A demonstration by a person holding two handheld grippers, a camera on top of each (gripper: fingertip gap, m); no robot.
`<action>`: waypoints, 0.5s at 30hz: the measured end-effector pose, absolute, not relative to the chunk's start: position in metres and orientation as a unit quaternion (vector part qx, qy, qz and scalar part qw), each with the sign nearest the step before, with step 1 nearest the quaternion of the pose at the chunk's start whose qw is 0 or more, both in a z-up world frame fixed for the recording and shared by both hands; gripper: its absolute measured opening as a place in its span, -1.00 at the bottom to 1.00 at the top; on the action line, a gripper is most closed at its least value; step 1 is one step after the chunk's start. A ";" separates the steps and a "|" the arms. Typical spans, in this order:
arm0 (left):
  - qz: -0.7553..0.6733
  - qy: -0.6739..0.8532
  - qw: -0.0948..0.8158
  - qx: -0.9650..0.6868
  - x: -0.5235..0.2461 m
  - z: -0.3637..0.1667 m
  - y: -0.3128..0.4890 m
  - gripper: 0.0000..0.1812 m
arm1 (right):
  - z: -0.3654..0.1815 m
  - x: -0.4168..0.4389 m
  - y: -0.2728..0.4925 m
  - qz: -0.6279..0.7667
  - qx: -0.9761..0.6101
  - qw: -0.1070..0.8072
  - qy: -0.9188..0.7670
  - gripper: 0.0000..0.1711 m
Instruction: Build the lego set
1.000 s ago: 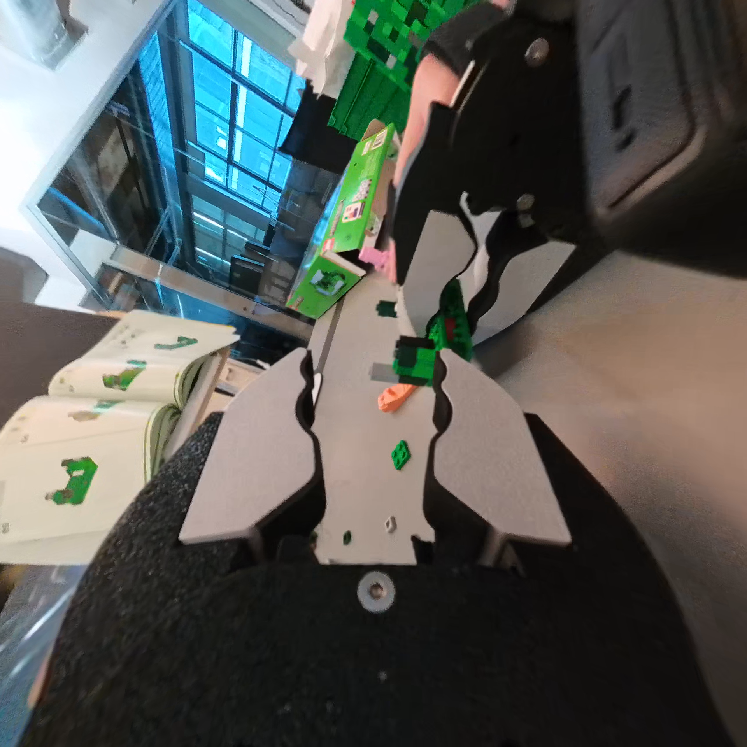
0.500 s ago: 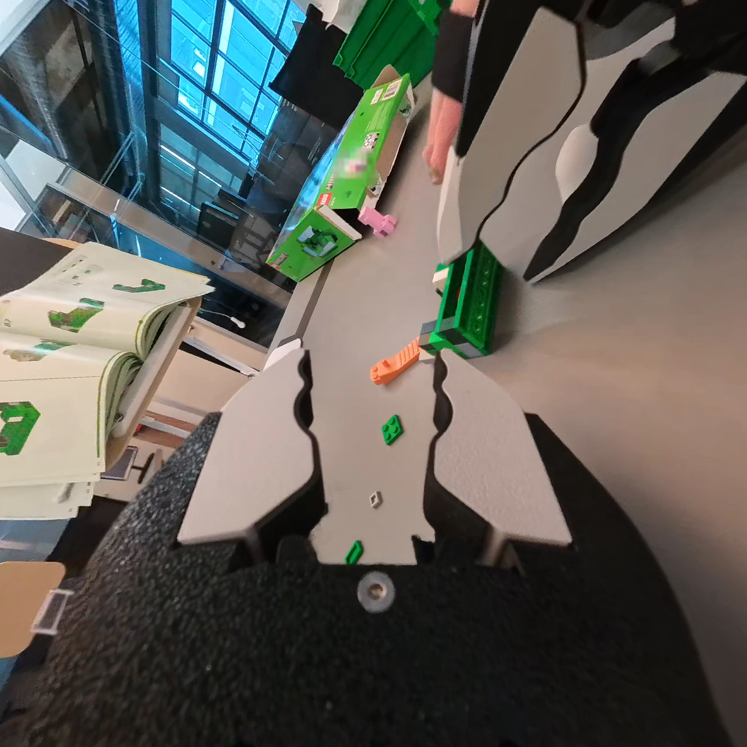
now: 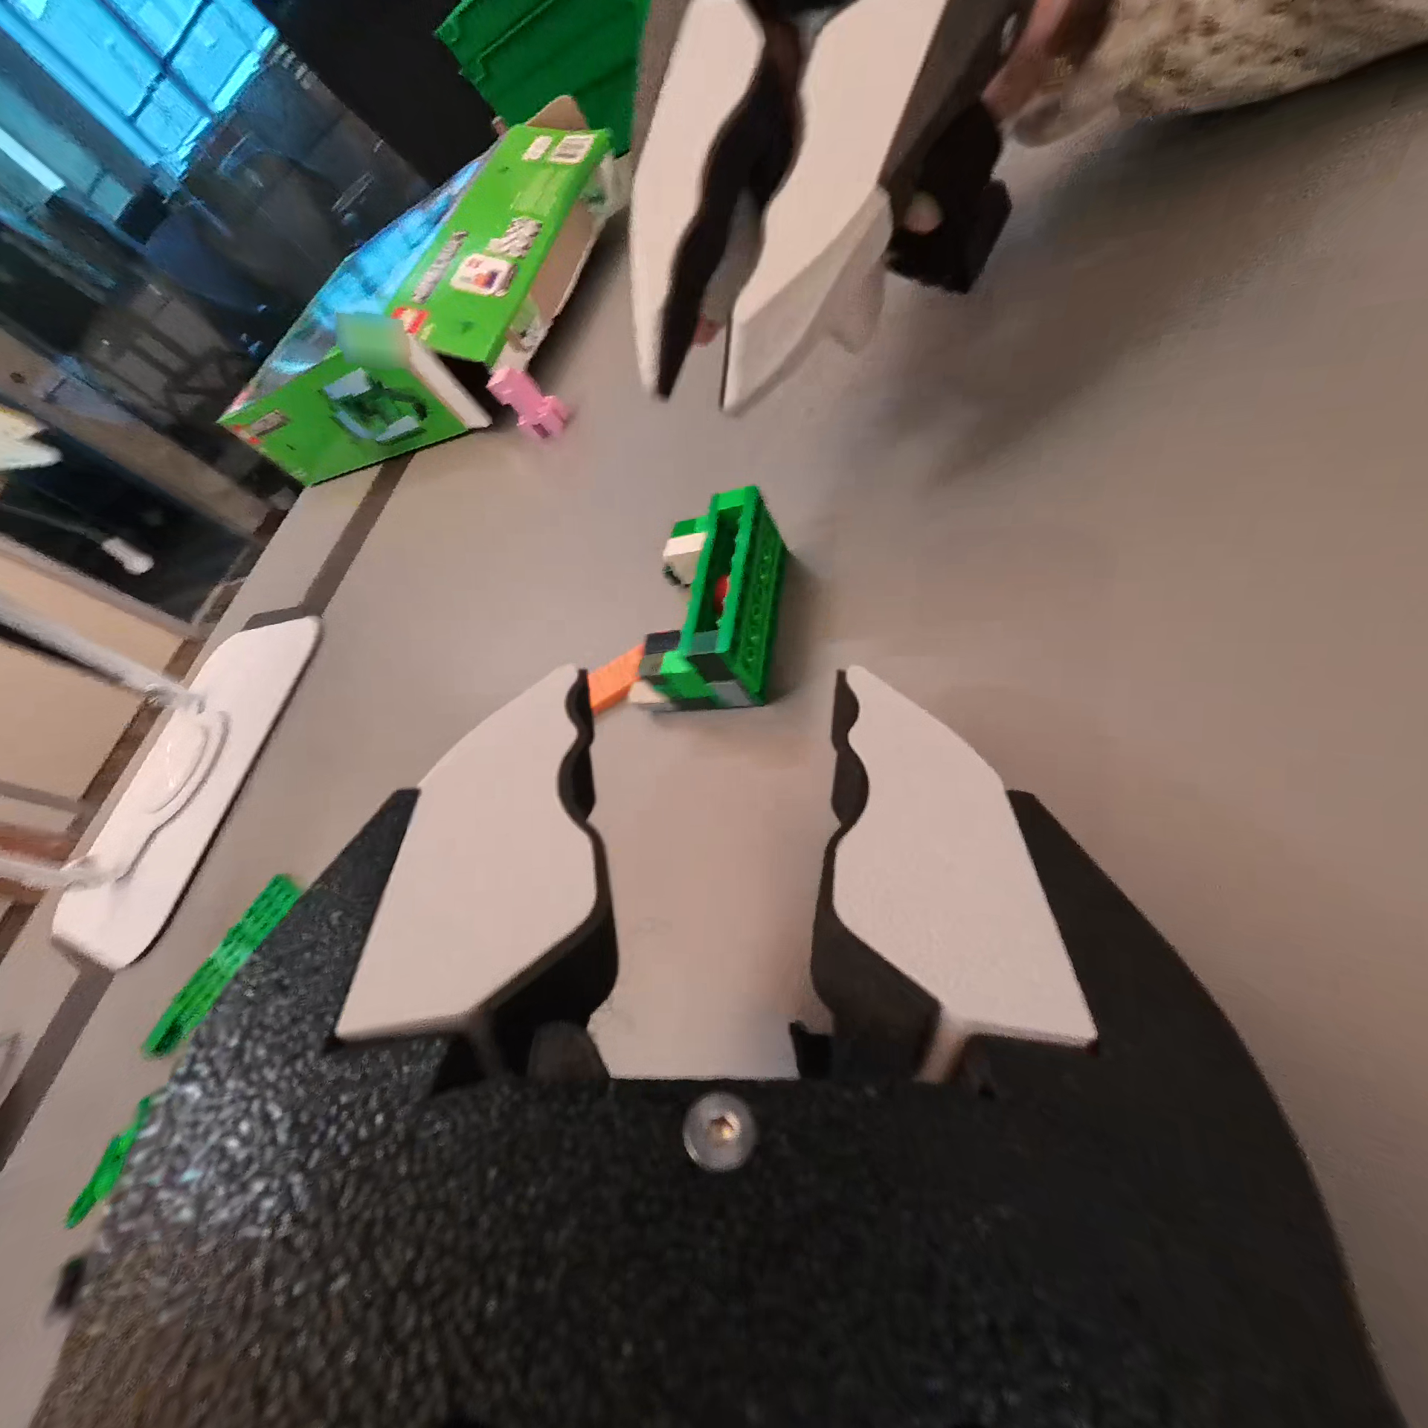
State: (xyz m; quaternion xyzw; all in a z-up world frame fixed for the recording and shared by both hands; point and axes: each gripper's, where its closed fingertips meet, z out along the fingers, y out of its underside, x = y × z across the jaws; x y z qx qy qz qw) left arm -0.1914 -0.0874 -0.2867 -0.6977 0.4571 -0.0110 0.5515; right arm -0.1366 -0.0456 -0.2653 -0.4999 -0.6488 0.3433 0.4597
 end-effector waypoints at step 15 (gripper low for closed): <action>-0.061 0.261 0.574 -0.773 -0.260 -0.261 -0.152 -0.44 | -0.281 -0.125 -0.047 0.398 -0.502 0.402 -0.655 -0.85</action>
